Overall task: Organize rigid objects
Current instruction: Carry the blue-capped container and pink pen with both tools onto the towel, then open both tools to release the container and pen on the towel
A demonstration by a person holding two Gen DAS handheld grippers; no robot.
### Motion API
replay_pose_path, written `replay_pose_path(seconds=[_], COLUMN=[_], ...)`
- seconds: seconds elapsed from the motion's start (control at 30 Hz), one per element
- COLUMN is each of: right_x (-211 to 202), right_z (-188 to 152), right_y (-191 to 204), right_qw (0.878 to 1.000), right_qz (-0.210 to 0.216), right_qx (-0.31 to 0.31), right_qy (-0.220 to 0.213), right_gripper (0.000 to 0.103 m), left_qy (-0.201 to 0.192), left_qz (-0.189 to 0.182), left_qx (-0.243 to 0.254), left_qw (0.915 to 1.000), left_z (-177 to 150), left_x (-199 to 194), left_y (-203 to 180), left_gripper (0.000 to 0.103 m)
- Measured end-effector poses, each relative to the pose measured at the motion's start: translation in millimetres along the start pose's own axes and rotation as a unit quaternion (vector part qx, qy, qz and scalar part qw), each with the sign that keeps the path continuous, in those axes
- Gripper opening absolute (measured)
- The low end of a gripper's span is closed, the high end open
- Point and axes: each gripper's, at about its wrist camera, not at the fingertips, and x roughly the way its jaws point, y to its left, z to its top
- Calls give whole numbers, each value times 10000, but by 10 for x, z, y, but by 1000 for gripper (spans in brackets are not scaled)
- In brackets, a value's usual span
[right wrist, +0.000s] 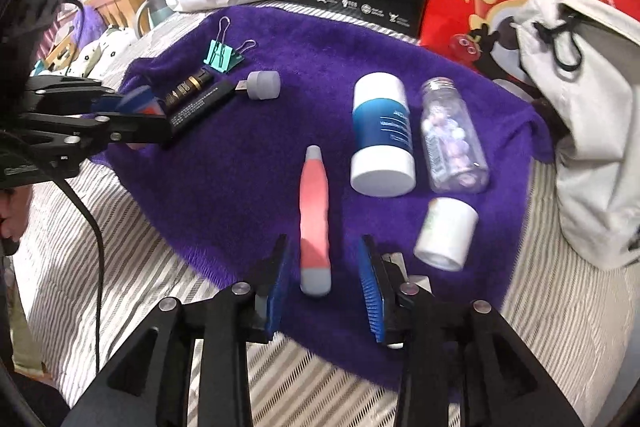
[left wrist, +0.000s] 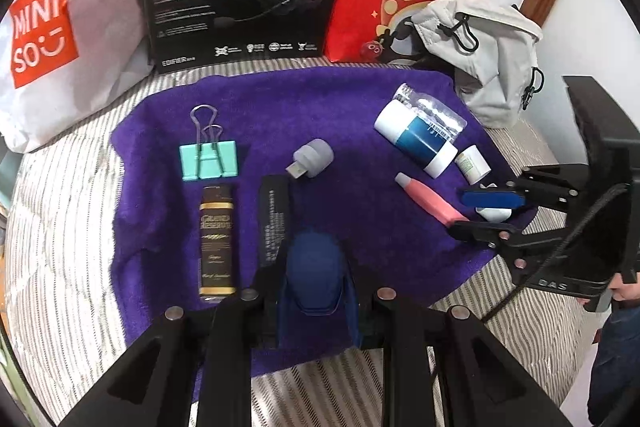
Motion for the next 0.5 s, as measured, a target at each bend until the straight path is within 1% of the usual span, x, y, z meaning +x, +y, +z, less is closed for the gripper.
replay_pose_path(seconds=[0.07, 0.13, 0.17, 0.2, 0.27, 0.37, 0.5], right_x=[-100, -213, -262, -300, -389, -458, -517], right_z=[-34, -77, -97, -113, -165, -229, -323], right_y=[-20, -50, -73, -95, -136, -196, -246], right_qw=[9999, 9996, 9993, 9990, 9980, 9968, 9955], right_qz=[52, 93, 73, 54, 60, 63, 48], right_qx=[58, 180, 259, 324, 460, 649, 822], right_qy=[-75, -207, -269, -318, -431, -468, -464], right_gripper=[35, 39, 44, 47, 47, 47, 47], left_qy=[23, 49, 74, 98, 150, 212, 244], left_qz=[-27, -73, -76, -43, 2, 14, 257], left_qx=[34, 81, 116, 161, 251, 378, 660], left_qw=[10000, 9999, 9999, 9998, 9996, 9991, 9972], left_z=[18, 38, 51, 65, 89, 132, 158], left_x=[45, 100, 137, 180, 260, 371, 465], left_y=[-37, -80, -104, -131, -175, -223, -304], left_gripper=[21, 21, 21, 21, 21, 21, 22])
